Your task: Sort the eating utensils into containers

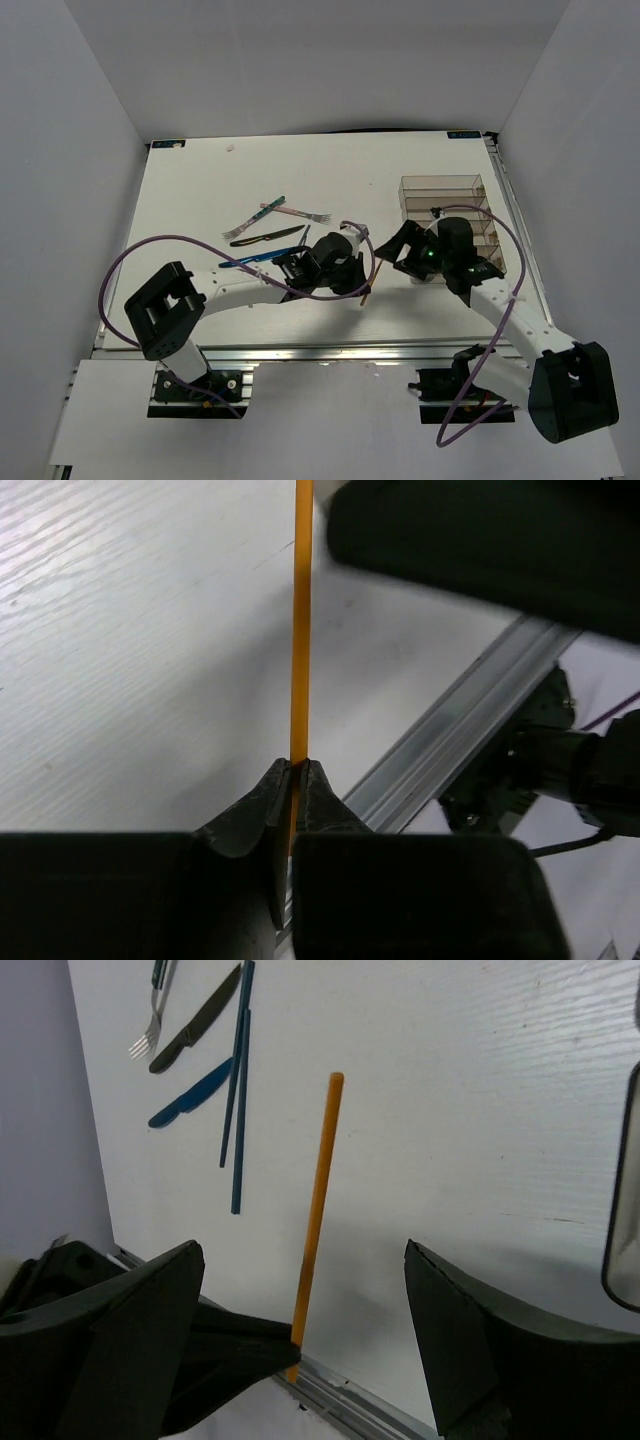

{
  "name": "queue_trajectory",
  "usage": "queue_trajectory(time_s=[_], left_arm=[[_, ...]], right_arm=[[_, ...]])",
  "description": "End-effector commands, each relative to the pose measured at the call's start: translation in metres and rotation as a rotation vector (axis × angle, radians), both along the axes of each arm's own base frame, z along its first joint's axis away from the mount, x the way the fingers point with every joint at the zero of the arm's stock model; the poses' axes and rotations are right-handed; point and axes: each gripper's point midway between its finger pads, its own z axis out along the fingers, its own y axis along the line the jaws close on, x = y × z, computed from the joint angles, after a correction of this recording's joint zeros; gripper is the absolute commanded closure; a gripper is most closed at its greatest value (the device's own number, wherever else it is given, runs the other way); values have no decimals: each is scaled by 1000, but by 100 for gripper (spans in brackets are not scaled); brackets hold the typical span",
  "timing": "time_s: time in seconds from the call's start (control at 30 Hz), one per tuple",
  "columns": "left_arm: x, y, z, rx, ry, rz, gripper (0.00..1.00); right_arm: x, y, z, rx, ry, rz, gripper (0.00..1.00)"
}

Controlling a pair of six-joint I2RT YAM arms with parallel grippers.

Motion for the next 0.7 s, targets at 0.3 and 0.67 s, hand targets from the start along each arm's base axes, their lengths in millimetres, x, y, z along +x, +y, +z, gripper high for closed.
queue_trajectory(time_s=[0.3, 0.67], left_arm=[[11, -31, 65, -140, -75, -43, 100], [63, 75, 96, 284, -316, 299, 2]], right_arm=[[8, 36, 6, 82, 2, 25, 100], [92, -79, 27, 32, 56, -617, 100]])
